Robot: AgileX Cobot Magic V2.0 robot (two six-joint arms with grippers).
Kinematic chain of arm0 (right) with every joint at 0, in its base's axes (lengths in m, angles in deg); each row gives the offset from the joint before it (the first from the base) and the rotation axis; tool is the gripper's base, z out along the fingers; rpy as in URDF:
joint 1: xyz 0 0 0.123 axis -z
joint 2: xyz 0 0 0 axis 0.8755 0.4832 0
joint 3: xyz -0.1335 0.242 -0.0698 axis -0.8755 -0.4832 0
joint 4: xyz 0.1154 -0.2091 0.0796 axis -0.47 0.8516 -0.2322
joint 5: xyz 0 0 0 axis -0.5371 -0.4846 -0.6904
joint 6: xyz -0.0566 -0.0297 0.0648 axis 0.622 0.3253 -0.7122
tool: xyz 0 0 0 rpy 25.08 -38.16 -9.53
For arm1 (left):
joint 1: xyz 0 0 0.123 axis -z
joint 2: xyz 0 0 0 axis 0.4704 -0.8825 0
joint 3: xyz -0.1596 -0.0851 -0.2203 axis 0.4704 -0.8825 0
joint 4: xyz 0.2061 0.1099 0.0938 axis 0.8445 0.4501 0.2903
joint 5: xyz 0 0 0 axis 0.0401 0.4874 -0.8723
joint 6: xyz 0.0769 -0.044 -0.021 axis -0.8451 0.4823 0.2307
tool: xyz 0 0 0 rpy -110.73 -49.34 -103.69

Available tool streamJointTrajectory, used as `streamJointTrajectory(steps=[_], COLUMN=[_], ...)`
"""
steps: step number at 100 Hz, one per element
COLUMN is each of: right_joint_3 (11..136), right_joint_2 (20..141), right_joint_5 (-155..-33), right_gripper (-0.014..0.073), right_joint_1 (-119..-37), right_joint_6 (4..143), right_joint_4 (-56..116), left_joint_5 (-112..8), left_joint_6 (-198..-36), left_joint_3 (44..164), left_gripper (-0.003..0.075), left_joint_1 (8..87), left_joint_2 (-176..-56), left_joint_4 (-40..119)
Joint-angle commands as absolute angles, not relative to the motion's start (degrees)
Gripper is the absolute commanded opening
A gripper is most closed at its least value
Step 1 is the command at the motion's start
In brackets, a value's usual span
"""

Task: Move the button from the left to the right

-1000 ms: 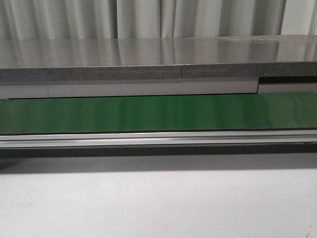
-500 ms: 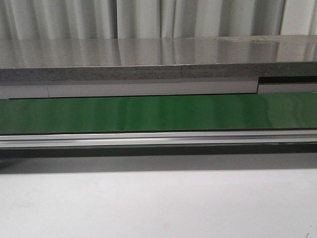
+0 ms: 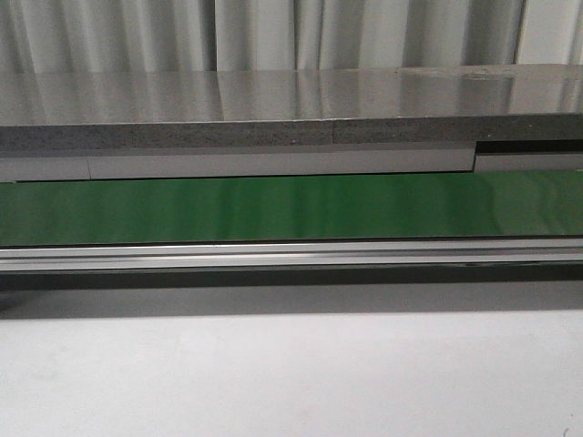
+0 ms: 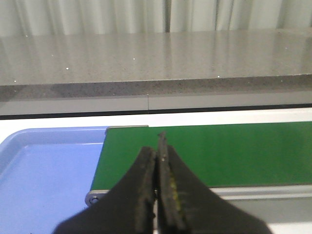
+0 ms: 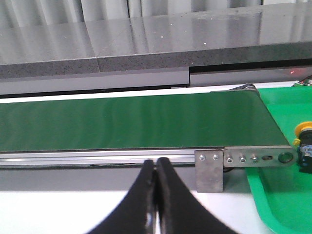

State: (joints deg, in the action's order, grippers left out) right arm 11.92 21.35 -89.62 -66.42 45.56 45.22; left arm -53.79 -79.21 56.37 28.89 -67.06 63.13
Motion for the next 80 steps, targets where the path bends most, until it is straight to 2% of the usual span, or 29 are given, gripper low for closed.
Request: streamJointTrajectory(steps=[1,36,61,80], right_joint_3=[12.8,12.8,12.8,12.8], right_joint_2=[20.21,20.21,20.21,20.21], right_joint_5=[-85.15,-85.15,-85.15,-85.15], right_gripper=[-0.0068,-0.0068,-0.0068,-0.0068], right_joint_1=[-66.46,-66.46,-66.46,-66.46], right_joint_6=[45.4,45.4,45.4,45.4], right_joint_4=[45.22,45.22,45.22,45.22], left_joint_5=[-60.85,-63.03,-69.14,-68.96], left_joint_6=[-72.4,-72.41,-72.41,-72.41], left_joint_3=[56.67,48.44,43.41,43.42], left_gripper=[-0.002,-0.002,-0.002,-0.002], left_joint_1=[29.23,29.23,29.23,29.23], left_joint_2=[-66.31,-56.16,-56.29,-56.29], left_joint_4=[67.59,67.59,67.7,67.7])
